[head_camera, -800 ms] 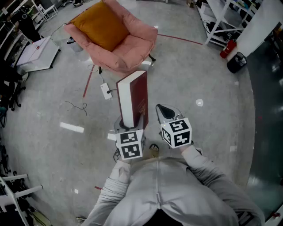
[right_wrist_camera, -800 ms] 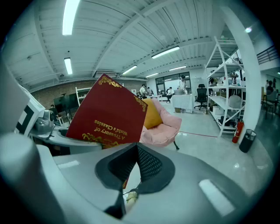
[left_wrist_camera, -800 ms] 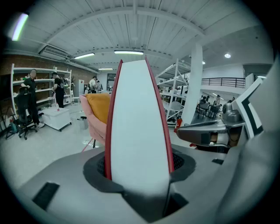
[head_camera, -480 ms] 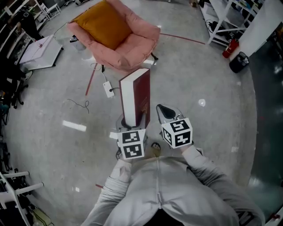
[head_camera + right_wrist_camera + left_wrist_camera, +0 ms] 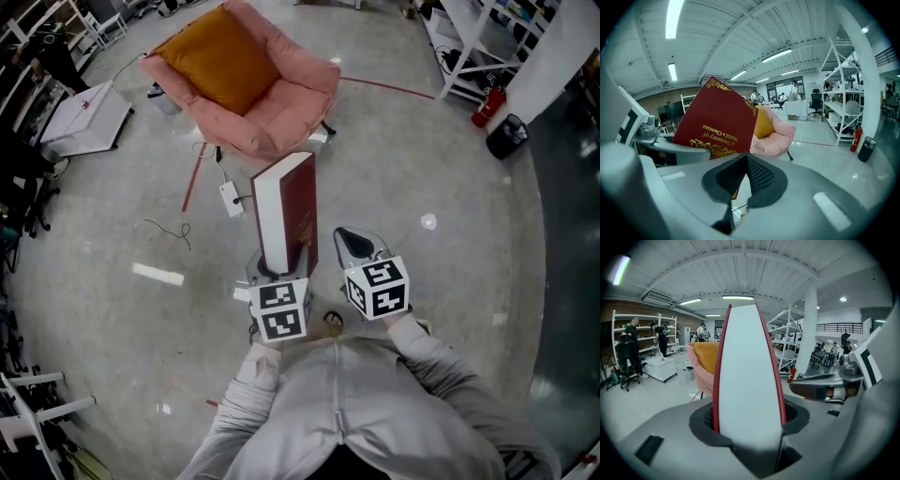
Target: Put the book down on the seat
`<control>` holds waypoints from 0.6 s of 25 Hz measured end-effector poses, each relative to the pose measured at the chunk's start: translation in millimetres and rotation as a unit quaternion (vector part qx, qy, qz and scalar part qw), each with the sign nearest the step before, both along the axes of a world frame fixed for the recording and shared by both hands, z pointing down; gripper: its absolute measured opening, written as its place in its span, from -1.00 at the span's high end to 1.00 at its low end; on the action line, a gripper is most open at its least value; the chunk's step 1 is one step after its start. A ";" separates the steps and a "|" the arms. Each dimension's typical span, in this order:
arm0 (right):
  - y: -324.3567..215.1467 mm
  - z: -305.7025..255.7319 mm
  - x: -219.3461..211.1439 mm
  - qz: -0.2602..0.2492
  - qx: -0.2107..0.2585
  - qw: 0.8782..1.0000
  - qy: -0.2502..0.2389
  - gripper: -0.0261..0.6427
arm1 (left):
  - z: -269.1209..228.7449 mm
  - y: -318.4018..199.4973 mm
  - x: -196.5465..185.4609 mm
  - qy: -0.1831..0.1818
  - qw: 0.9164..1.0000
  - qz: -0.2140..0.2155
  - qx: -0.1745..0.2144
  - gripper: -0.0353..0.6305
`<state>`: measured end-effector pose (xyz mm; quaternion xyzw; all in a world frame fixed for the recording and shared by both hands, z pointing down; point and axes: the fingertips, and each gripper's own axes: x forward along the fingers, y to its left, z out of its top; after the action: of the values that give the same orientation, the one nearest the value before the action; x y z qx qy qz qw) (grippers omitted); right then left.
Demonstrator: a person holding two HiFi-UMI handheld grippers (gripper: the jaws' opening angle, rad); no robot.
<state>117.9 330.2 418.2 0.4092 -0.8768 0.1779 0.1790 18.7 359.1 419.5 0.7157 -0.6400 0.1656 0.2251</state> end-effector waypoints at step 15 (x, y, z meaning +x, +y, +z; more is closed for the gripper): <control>-98.7 -7.5 -31.7 0.004 -0.003 1.000 -0.019 0.92 | -0.7 -98.6 -32.7 -0.001 1.000 0.006 -0.007 0.12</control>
<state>86.1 231.5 410.7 0.4086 -0.8780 0.1887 0.1630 -14.1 260.6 418.7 0.7175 -0.6352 0.1723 0.2281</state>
